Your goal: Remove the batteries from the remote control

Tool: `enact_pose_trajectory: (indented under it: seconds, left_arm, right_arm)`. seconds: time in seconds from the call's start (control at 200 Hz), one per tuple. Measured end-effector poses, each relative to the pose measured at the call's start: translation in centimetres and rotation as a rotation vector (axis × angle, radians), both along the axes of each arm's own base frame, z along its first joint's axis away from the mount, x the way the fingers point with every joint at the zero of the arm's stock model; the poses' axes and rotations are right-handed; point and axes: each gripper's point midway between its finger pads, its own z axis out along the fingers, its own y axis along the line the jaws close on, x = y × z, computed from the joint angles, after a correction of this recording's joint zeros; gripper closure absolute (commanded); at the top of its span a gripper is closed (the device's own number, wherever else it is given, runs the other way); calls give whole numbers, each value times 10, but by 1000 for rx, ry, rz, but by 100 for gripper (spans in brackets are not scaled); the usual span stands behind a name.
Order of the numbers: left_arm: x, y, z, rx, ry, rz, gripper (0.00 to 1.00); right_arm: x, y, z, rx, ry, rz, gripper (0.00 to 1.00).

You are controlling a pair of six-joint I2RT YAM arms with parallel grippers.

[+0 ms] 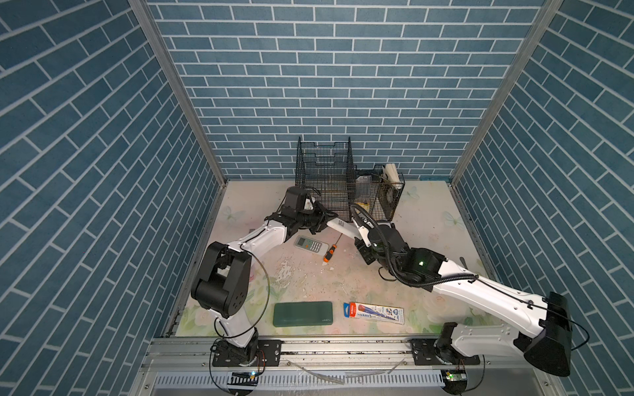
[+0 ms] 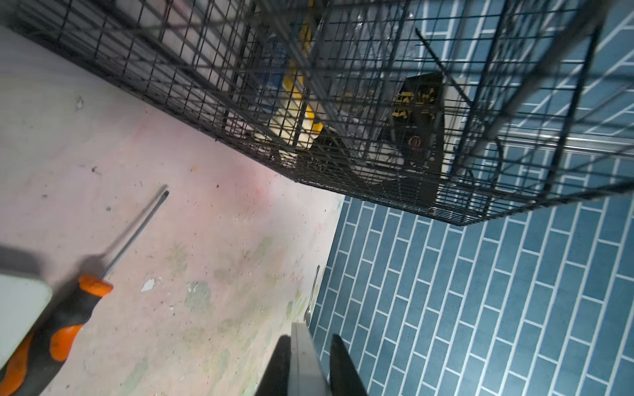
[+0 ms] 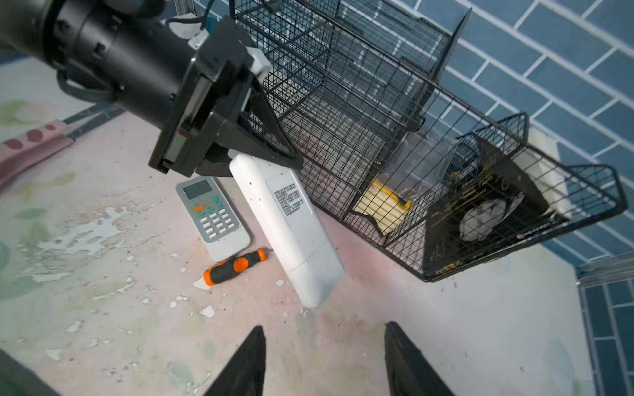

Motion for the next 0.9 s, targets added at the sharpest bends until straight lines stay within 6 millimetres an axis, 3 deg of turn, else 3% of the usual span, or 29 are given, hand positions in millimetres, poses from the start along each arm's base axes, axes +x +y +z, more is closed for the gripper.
enact_pose_trajectory:
  seconds: [0.17, 0.345, 0.61, 0.9]
  left_arm:
    - [4, 1, 10, -62, -151, 19, 100]
    - [3, 2, 24, -147, -301, 41, 100]
    - [1, 10, 50, -281, -484, 105, 100]
    - [6, 11, 40, -352, -492, 150, 100]
  right_arm:
    - [12, -26, -16, 106, 169, -121, 46]
    - [24, -37, -13, 294, 300, -222, 47]
    - [40, -32, -5, 556, 440, -273, 47]
    - [53, -21, -9, 673, 531, -262, 47]
